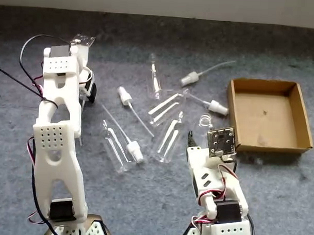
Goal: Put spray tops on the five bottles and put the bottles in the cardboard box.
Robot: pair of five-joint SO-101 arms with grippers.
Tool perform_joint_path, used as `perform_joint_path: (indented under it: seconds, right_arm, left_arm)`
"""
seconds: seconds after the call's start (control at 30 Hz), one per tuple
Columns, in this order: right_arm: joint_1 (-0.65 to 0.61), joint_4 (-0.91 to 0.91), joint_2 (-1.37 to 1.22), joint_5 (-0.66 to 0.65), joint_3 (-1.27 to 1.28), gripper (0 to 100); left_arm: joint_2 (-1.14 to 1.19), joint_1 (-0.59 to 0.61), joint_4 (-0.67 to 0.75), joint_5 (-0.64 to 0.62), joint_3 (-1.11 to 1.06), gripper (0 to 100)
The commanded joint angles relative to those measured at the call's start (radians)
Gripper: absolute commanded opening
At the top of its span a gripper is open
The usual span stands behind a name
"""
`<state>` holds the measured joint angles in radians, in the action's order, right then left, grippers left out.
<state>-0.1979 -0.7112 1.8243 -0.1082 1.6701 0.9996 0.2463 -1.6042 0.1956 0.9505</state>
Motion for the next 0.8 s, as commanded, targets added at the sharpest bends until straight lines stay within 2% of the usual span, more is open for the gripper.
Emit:
perform_joint_path:
  seconds: [0.0, 0.37, 0.63, 0.77]
  right_arm:
    - [-0.002, -0.005, 0.013, 0.003, 0.148, 9.5]
    - [-0.002, -0.005, 0.013, 0.003, 0.148, 9.5]
    - [-0.007, -0.005, 0.013, 0.003, 0.148, 9.5]
    - [-0.007, 0.012, 0.013, 0.008, 0.148, 9.5]
  left_arm:
    - [-0.013, 0.015, 0.078, 0.009, 0.044, 3]
    - [-0.019, 0.015, 0.097, 0.009, 0.044, 2]
    - [-0.114, 0.008, -0.152, 0.005, 0.213, 2]
    - [-0.206, 0.01, -0.164, 0.005, 0.26, 0]
